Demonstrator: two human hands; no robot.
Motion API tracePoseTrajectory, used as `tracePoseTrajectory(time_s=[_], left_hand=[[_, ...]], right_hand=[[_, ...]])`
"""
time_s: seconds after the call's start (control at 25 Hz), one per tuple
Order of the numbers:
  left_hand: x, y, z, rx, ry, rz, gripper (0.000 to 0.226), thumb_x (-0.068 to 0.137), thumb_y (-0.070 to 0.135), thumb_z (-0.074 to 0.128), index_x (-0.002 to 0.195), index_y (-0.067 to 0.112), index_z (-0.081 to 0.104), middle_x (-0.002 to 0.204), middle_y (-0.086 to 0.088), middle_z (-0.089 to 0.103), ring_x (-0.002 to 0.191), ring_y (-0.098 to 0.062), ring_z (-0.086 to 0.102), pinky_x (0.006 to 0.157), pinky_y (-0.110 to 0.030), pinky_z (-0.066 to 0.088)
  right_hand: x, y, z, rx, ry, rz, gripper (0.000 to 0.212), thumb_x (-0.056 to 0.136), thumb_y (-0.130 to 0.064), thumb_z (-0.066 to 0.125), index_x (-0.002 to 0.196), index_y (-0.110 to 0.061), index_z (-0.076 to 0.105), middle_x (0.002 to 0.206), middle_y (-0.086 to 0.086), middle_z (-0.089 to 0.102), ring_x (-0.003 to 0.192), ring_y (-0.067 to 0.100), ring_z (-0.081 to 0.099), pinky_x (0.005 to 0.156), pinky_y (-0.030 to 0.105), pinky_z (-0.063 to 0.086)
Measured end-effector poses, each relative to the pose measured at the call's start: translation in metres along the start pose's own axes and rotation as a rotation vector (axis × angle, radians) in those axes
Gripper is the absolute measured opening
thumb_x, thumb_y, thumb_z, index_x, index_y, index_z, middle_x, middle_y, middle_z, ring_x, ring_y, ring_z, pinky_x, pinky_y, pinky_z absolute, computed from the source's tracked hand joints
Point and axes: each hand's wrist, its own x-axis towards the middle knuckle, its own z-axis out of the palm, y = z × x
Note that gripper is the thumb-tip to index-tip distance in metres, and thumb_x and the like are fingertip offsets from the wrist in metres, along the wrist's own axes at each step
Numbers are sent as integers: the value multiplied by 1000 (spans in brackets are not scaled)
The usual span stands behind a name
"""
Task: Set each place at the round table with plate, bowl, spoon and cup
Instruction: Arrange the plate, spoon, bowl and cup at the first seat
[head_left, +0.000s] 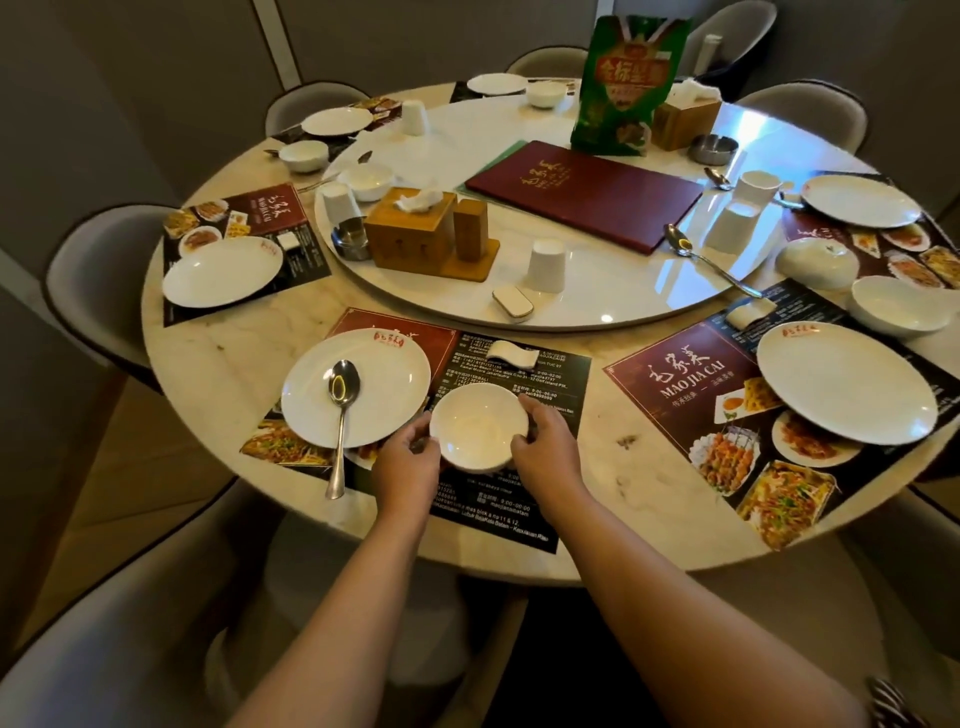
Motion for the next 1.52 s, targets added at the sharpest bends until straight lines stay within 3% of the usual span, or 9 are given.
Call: tracePoseTrajectory(time_s=[0.16, 0.32, 0.52, 0.72, 0.84, 1.04, 1.24, 1.36, 1.52], left_hand=[[3, 12, 1, 168, 63, 96, 31, 92, 16, 56, 122, 24, 61, 128, 1, 59, 110, -12, 54, 87, -26, 43], [28, 49, 26, 175, 49, 192, 20, 93, 15, 54, 105, 28, 64, 119, 3, 61, 105, -11, 56, 75, -17, 41], [85, 106, 86, 52, -37, 113, 20, 94, 16, 54, 92, 33, 64, 107, 2, 68, 102, -19, 63, 90, -40, 53], [139, 138, 132, 16, -42, 70, 23, 95, 16, 52, 87, 35, 63, 108, 4, 68, 103, -18, 63, 91, -41, 54], [152, 141, 145, -11, -43, 44, 20, 96, 16, 51, 95, 30, 64, 108, 2, 69, 97, -17, 65, 86, -37, 57], [156, 140, 148, -36, -54, 11, 19, 97, 14, 49, 96, 26, 64, 105, 0, 68, 90, -16, 66, 81, -34, 58], [136, 128, 144, -75, -117, -31, 19, 99, 13, 46, 104, 16, 64, 98, -6, 68, 87, -18, 69, 78, -30, 58], [115, 118, 141, -219, -227, -161, 25, 101, 19, 41, 113, 8, 59, 99, -13, 70, 90, -25, 70, 76, -30, 58], [90, 108, 129, -464, -320, -203, 23, 100, 19, 46, 111, 7, 63, 101, -15, 73, 93, -23, 72, 73, -27, 60]], right_hand=[[7, -1, -7, -9, -11, 39, 49, 90, -16, 62, 136, -25, 51, 137, 0, 50, 114, 17, 54, 96, 38, 52], [53, -24, -30, -18, 71, -41, 37, 88, -23, 66, 124, -26, 61, 128, 0, 53, 117, 21, 54, 97, 42, 50], [142, -70, -55, -126, 108, -206, 38, 88, -19, 65, 125, -28, 60, 135, 1, 48, 128, 22, 39, 105, 33, 38], [231, -95, -60, -595, 24, -282, 55, 90, -23, 63, 139, -37, 42, 158, 2, 20, 145, 29, 13, 114, 41, 28], [258, -92, -57, -674, -31, -287, 59, 91, -18, 62, 142, -38, 39, 159, 3, 20, 144, 30, 16, 113, 42, 30], [264, -84, -64, -510, -34, -339, 49, 91, -3, 57, 133, -28, 51, 139, 3, 39, 125, 27, 36, 95, 30, 38], [227, -77, -88, -106, 53, -316, 61, 86, -1, 66, 138, -26, 48, 130, 1, 40, 118, 18, 42, 96, 22, 36], [181, -63, -99, 165, 38, -342, 57, 83, -5, 70, 133, -26, 53, 123, -2, 42, 110, 14, 48, 96, 23, 45], [139, -39, -99, 379, -94, -279, 53, 79, -5, 72, 122, -29, 52, 125, 1, 48, 108, 21, 60, 80, 31, 59]])
